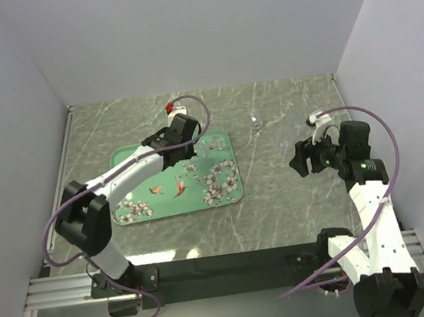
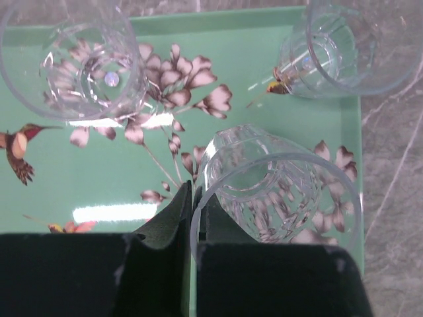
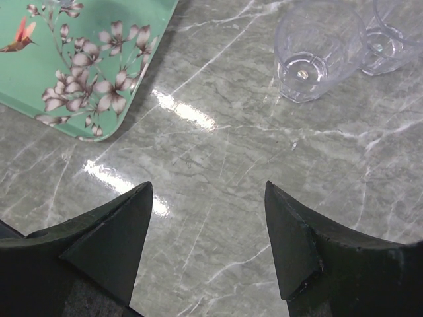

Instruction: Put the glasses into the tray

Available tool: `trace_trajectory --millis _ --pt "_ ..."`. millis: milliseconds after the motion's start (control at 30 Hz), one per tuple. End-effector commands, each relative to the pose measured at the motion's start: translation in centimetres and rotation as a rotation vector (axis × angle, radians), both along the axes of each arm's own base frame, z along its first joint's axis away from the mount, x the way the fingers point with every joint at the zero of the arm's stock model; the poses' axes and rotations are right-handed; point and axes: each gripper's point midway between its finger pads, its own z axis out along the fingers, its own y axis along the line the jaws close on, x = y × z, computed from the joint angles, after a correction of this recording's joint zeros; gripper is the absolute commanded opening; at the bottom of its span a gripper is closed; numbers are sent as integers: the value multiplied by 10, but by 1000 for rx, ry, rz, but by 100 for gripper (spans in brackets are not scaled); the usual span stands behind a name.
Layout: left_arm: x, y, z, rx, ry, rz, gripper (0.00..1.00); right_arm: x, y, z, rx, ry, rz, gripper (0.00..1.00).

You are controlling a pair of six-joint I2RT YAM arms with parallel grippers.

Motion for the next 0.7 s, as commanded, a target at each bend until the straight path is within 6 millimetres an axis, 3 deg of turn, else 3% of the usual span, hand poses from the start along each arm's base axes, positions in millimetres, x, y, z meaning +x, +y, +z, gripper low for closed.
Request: trace_trajectory --millis 0,400,667 --pt "28 -12 19 -30 -60 -28 2 10 3 25 -2 -71 20 75" --pt "84 0 0 -8 6 -21 3 21 2 26 -6 -55 35 75" --pt "102 1 -9 -24 48 -45 8 29 1 31 -6 -51 37 75"
